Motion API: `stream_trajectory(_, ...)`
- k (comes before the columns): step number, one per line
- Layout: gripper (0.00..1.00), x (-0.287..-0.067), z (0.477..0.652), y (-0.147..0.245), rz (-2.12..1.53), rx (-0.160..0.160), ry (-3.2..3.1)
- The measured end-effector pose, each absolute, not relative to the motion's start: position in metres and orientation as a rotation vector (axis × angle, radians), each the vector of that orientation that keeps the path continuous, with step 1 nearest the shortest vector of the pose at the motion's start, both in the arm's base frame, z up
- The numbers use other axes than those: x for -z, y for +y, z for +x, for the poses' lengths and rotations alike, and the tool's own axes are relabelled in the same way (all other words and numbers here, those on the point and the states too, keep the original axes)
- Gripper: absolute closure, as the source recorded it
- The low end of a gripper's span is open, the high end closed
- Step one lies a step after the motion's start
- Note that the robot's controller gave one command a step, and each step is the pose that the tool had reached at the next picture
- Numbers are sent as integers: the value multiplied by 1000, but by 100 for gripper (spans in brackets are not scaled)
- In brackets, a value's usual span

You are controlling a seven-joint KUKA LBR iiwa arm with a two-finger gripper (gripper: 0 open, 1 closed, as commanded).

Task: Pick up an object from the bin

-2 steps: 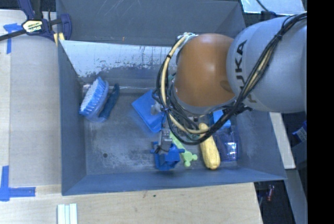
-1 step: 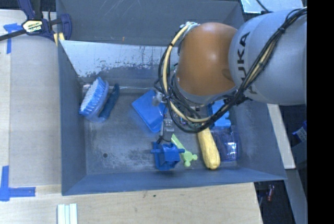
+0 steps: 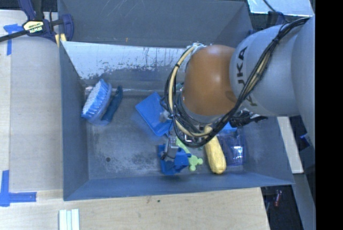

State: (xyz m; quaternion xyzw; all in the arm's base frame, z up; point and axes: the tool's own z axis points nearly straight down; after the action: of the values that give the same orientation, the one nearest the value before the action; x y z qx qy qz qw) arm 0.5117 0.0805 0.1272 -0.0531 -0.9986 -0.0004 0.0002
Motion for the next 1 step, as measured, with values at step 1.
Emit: stream_trajectory(1, 0, -131, 518, 72, -62, 4, -3146)
